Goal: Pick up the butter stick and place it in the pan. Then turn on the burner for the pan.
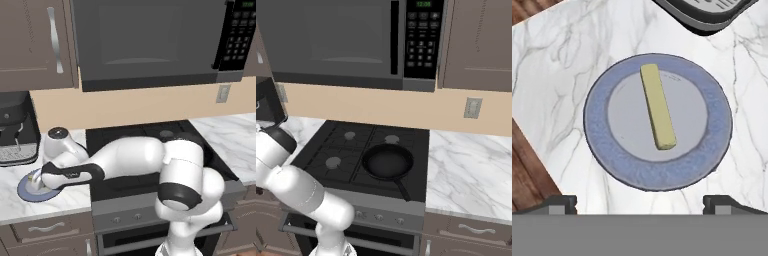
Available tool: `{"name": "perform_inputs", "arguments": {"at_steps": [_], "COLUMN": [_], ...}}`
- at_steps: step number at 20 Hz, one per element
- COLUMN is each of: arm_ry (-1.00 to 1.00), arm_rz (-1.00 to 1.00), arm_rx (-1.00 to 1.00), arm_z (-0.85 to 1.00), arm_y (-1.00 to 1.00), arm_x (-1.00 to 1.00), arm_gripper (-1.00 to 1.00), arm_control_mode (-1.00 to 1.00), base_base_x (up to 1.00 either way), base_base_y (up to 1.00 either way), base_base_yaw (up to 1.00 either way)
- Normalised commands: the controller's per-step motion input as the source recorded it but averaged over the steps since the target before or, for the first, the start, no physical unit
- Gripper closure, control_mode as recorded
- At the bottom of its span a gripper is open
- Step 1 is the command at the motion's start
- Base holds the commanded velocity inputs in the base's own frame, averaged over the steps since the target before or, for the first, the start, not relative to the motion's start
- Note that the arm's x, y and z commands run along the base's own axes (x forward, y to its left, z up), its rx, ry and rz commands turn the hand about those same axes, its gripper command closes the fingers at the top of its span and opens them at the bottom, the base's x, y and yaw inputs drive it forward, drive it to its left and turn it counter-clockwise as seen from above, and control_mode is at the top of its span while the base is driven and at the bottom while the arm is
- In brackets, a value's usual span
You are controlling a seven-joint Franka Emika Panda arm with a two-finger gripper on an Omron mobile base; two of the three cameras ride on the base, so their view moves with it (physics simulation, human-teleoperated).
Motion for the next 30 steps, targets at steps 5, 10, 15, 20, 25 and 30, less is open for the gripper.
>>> {"name": "perform_inputs", "arguments": {"at_steps": [5, 10, 15, 20, 25, 30], "arm_ry": [0.00, 0.00, 0.00, 0.00, 0.00, 0.00], "arm_rz": [0.00, 0.00, 0.00, 0.00, 0.00, 0.00], "arm_rx": [0.00, 0.00, 0.00, 0.00, 0.00, 0.00], "arm_z": [-0.15, -0.06, -0.01, -0.08, -0.16, -0.22], "arm_y": [0.16, 0.14, 0.08, 0.05, 0.06, 0.08], "arm_x": [0.11, 0.15, 0.21, 0.15, 0.01, 0.02], "arm_gripper": [-1.00, -1.00, -1.00, -1.00, -1.00, -1.00], "arm_control_mode": [-1.00, -1.00, -1.00, -1.00, -1.00, -1.00], "base_base_x": [0.00, 0.00, 0.00, 0.00, 0.00, 0.00], "base_base_y": [0.00, 0.00, 0.00, 0.00, 0.00, 0.00], "base_base_yaw": [0.00, 0.00, 0.00, 0.00, 0.00, 0.00]}}
